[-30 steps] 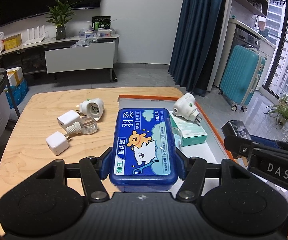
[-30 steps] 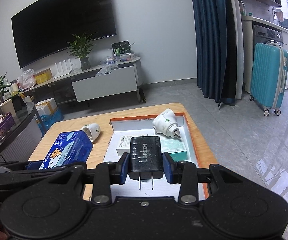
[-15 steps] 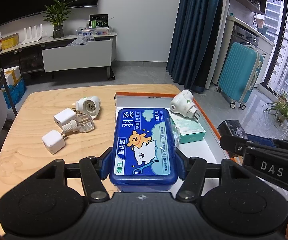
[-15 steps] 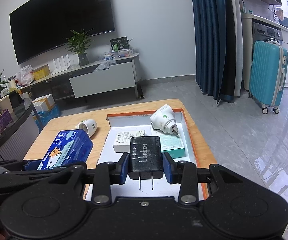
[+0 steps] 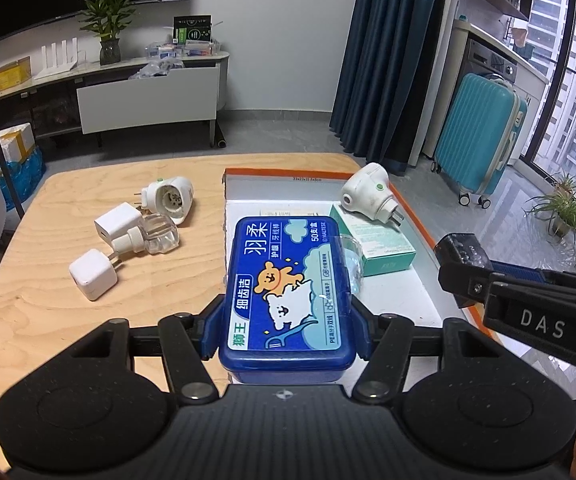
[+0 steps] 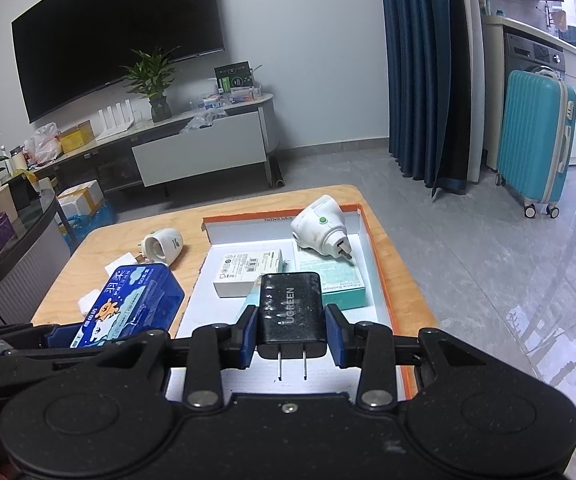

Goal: Organize rigid objects
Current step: 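Carry the blue case and black charger over the open box with both tools, then lower the blue case and charger into the open box and open both tools, then withdraw both tools from the open box toward the white adapters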

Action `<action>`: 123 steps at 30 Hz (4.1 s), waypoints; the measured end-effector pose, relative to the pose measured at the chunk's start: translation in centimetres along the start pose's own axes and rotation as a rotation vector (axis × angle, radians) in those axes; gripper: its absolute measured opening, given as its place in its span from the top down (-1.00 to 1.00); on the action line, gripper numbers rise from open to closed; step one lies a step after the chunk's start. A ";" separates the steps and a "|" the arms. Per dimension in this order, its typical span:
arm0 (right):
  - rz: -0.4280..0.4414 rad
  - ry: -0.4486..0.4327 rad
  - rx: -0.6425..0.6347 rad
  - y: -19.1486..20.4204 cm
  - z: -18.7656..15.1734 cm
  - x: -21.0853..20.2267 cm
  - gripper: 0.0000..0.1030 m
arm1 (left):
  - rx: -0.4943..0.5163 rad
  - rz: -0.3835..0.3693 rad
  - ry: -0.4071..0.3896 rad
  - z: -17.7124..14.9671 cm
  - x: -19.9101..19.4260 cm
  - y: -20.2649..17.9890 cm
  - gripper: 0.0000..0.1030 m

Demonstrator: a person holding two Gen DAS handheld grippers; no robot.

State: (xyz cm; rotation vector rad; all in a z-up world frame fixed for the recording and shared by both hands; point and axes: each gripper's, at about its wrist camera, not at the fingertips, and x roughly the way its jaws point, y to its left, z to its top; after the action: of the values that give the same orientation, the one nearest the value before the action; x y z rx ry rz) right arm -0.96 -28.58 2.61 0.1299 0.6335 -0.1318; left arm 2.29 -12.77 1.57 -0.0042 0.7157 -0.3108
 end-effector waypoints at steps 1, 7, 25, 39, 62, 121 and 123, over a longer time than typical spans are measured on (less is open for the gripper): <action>0.001 0.004 0.001 -0.1 0.0 0.3 0.15 | -0.001 -0.001 0.004 0.0 0.2 0.0 -0.20; -0.004 0.023 0.013 -0.7 -0.1 1.5 0.15 | -0.011 -0.005 0.022 0.1 1.3 0.5 -0.20; -0.019 0.063 0.035 -1.8 0.2 4.2 0.15 | -0.041 0.004 0.072 0.6 4.0 1.6 -0.20; -0.018 0.089 0.034 -1.9 0.4 5.6 0.15 | -0.035 0.007 0.097 0.9 5.5 1.4 -0.20; -0.017 0.116 0.041 -2.0 0.5 7.6 0.15 | -0.034 0.007 0.127 1.2 7.1 1.4 -0.20; 0.077 0.018 -0.078 5.2 0.9 3.1 -0.59 | -0.127 0.151 0.058 1.0 0.9 7.7 -0.88; 0.085 0.024 -0.088 5.7 0.8 3.4 -0.59 | -0.135 0.157 0.056 0.8 0.8 8.3 -0.88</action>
State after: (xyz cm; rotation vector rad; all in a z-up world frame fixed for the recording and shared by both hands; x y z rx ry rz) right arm 3.11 -23.42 1.70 0.0733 0.6553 -0.0206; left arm 5.70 -5.20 0.75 -0.0675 0.7867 -0.1123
